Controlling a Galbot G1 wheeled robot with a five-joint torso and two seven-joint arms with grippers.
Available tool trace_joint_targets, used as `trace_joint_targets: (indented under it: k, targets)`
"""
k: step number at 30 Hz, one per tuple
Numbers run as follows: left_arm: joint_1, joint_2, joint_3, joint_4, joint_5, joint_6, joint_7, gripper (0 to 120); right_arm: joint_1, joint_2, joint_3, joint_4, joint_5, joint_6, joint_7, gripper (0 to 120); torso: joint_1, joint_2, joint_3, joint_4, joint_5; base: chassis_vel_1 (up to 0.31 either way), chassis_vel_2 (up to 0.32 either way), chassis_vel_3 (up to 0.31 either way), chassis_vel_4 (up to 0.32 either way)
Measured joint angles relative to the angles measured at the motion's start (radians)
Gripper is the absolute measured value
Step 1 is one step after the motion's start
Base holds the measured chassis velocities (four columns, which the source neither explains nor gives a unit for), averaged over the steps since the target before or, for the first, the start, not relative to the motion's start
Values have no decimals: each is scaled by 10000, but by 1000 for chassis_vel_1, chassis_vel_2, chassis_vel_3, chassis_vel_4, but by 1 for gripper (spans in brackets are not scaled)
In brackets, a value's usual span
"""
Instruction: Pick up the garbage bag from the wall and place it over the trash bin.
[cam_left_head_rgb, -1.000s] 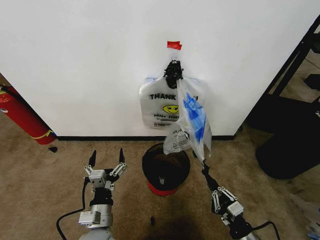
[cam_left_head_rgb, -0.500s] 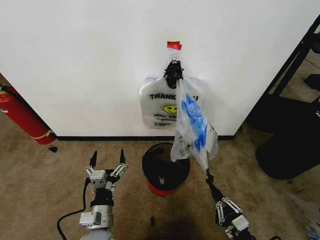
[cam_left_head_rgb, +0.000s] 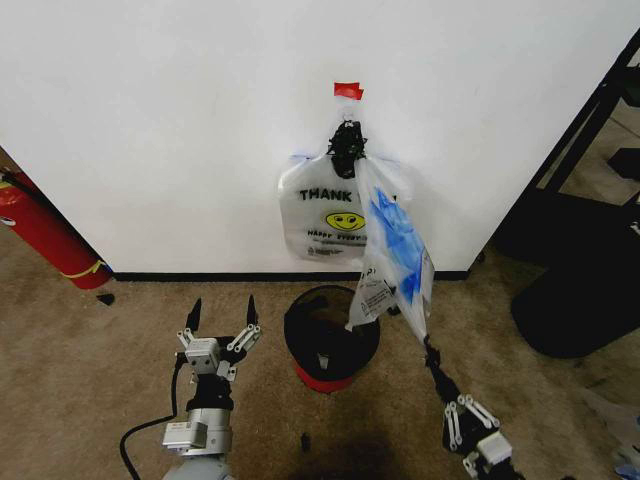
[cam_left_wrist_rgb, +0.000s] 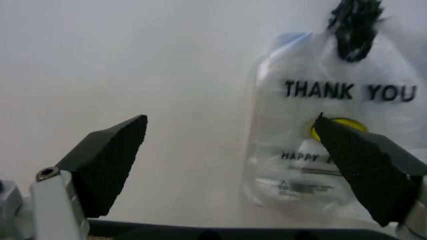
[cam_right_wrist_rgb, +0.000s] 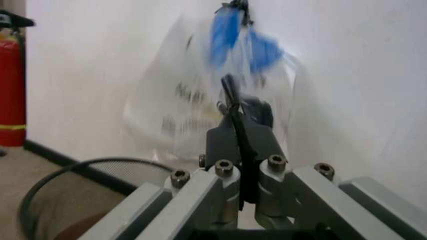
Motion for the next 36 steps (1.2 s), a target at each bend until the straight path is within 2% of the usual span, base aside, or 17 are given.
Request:
trace_joint_targets:
  k: [2,8,9,11,13,15,16,17,18,21,23,25,29,31,33,34,36]
  targets:
    - [-27,207,5,-179,-208,122,2,99,188,-37,-41,72,27,-220,38,0,0,0,0,0,-1,0,0,0,0]
    - [-651,1971,189,-1443,-2060,1211,11,100,1479,-285,-504,189,-33,-1114,390,0,0,0,1,3,-2,0,0,0,0]
    - [-651,1971,189,-1443,-2060,1211,11,100,1479,-285,-504,189,-33,-1114,390,0,0,0,1,3,-2,0,0,0,0]
    - [-983,2479,284,-1726,-2759,1569,-15,100,1757,-338,-648,185,-137,-1251,501,0,0,0,1,2,-2,0,0,0,0]
    - [-1701,3366,530,-2169,-4242,2347,-214,100,2119,-380,-816,139,-308,-1452,679,0,0,0,1,-3,-1,0,0,0,0]
    - [-2157,3915,623,-2472,-5340,2938,-438,100,2385,-425,-957,89,-408,-1637,818,0,1,0,1,-9,-3,0,0,0,0]
    - [-2157,3915,623,-2472,-5340,2938,-438,100,2385,-425,-957,89,-408,-1637,818,0,1,0,1,-9,-3,0,0,0,0]
    - [-2427,4275,663,-2707,-6212,3417,-672,100,2636,-476,-1103,23,-479,-1781,899,0,0,0,1,4,0,0,0,0,0]
    - [-2529,4389,713,-2762,-6547,3574,-758,100,2690,-478,-1128,8,-497,-1813,912,0,0,0,1,6,1,0,0,0,0]
    - [-3818,5071,1855,-2847,-8316,4599,-1451,99,2932,-423,-1181,-96,-623,-2064,974,0,0,0,0,2,-3,0,0,0,0]
    - [-4774,5298,2653,-2823,-8883,4996,-1754,99,2969,-359,-1220,-153,-789,-2111,986,0,0,0,1,0,-2,0,0,0,0]
    - [-5235,5364,2922,-2770,-9088,5128,-1866,99,2974,-332,-1248,-170,-892,-2114,986,0,1,0,1,-1,-3,0,0,0,0]
    - [-7756,5480,4230,-2115,-9845,5678,-2403,99,2930,-157,-1315,-194,-1208,-2104,982,0,1,-1,1,0,-2,0,0,0,0]
    - [-8705,5378,4731,-1748,-10050,5923,-2680,99,2901,-96,-1290,-178,-1227,-2098,980,0,1,-1,1,-2,-1,0,0,0,0]
    - [-9113,5299,4980,-1577,-10202,6062,-2835,99,2893,-76,-1269,-162,-1231,-2097,976,0,1,0,1,-3,1,0,0,0,0]
    - [-9749,5150,5408,-1291,-10498,6318,-3117,99,2874,-56,-1218,-132,-1235,-2096,973,0,1,0,1,5,1,0,0,0,0]
    - [-10827,4789,6237,-705,-10975,6821,-3755,98,2797,-21,-1051,-67,-1232,-2076,955,0,0,-1,0,-3,1,0,0,0,0]
